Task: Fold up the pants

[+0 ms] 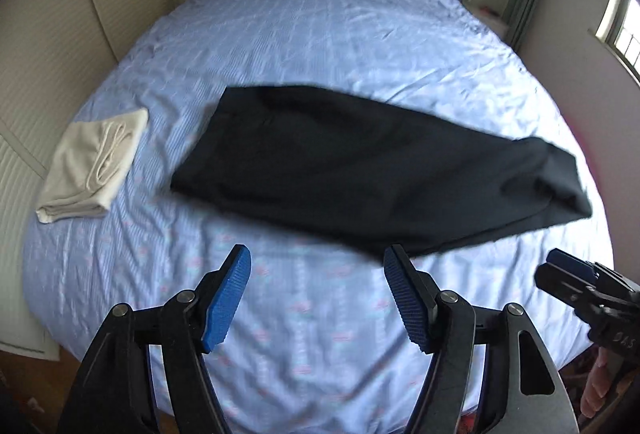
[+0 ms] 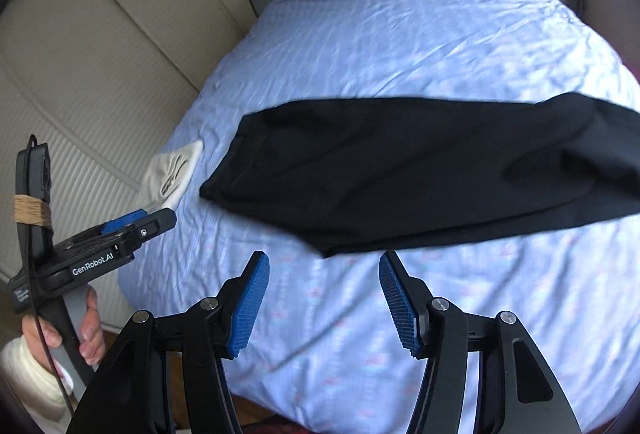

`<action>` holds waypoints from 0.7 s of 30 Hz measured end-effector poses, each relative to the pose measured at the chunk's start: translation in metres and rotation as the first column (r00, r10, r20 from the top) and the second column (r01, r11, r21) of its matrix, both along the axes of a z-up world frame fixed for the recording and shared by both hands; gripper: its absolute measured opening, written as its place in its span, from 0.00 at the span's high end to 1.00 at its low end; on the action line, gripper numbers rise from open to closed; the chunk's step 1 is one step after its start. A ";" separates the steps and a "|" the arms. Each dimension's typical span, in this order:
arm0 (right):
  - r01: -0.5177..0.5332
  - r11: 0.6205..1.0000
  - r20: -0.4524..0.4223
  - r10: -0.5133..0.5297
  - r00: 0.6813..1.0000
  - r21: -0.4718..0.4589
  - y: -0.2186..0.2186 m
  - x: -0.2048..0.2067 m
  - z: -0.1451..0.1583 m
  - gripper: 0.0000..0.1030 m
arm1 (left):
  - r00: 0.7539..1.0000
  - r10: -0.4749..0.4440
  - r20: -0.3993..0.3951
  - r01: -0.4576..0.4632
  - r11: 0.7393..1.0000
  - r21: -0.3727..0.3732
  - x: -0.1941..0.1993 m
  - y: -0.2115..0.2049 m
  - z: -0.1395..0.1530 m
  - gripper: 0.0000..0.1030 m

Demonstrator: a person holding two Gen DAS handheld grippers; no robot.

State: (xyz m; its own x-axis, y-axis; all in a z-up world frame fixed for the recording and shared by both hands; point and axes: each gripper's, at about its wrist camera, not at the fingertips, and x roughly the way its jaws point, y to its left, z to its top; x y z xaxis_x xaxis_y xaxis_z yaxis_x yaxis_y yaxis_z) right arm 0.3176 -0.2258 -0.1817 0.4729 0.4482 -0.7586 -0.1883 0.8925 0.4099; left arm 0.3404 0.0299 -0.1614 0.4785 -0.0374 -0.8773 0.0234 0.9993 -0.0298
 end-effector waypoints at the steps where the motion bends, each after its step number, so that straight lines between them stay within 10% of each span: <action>1: -0.012 1.000 -0.010 0.012 1.000 -0.008 0.016 0.002 -0.010 0.43 | 1.000 0.000 -0.011 0.000 1.000 -0.012 -0.001 0.009 -0.008 0.34; 21: -0.037 0.998 -0.094 0.032 0.995 -0.045 0.089 0.086 -0.162 0.52 | 0.987 0.127 -0.097 -0.137 0.985 -0.105 0.006 0.046 -0.132 0.34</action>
